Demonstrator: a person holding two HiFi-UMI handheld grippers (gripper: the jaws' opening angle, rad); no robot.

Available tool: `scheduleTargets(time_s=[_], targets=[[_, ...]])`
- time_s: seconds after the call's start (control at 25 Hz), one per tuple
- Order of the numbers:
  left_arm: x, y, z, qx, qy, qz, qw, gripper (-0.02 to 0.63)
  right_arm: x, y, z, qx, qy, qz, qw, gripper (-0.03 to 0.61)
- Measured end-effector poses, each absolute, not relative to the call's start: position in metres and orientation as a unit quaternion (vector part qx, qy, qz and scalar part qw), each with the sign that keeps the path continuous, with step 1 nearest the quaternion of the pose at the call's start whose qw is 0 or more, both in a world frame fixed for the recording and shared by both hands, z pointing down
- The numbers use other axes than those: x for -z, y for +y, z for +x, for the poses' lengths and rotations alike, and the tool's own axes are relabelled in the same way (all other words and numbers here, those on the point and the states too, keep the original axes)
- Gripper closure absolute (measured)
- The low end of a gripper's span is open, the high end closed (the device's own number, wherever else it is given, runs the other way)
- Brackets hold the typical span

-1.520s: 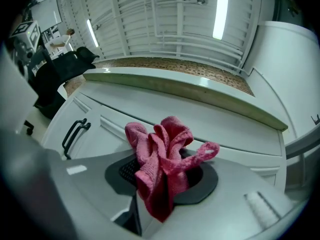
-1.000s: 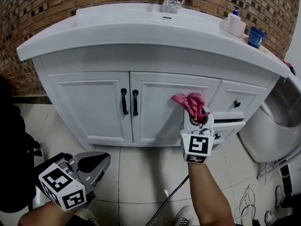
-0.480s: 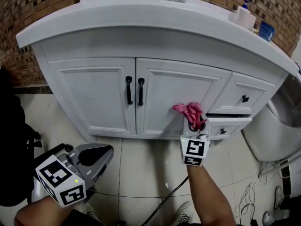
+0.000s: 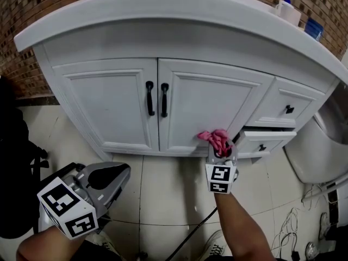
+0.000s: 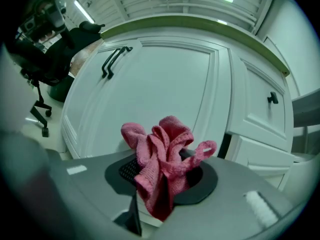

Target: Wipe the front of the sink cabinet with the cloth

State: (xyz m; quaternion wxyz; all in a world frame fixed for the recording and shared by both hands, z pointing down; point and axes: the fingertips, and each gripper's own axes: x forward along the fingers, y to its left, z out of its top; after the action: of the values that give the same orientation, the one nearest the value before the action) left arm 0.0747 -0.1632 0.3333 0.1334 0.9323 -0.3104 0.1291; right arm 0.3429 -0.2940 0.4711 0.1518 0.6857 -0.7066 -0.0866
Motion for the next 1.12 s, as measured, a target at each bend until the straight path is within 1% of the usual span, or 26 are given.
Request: scheduleTargets(time_s=[0.68, 1.12], targets=[[-0.336, -0.168, 0.065, -0.130, -0.319, 0.928, 0.142, 0.609, -0.570, -0.296, 0.345, -0.017, -0.704, 0.675, 0.221, 0.434], [-0.336, -0.165, 0.056, -0.130, -0.322, 0.927, 0.141, 0.609, -0.582, -0.297, 0.345, -0.025, -0.697, 0.680, 0.226, 0.434]])
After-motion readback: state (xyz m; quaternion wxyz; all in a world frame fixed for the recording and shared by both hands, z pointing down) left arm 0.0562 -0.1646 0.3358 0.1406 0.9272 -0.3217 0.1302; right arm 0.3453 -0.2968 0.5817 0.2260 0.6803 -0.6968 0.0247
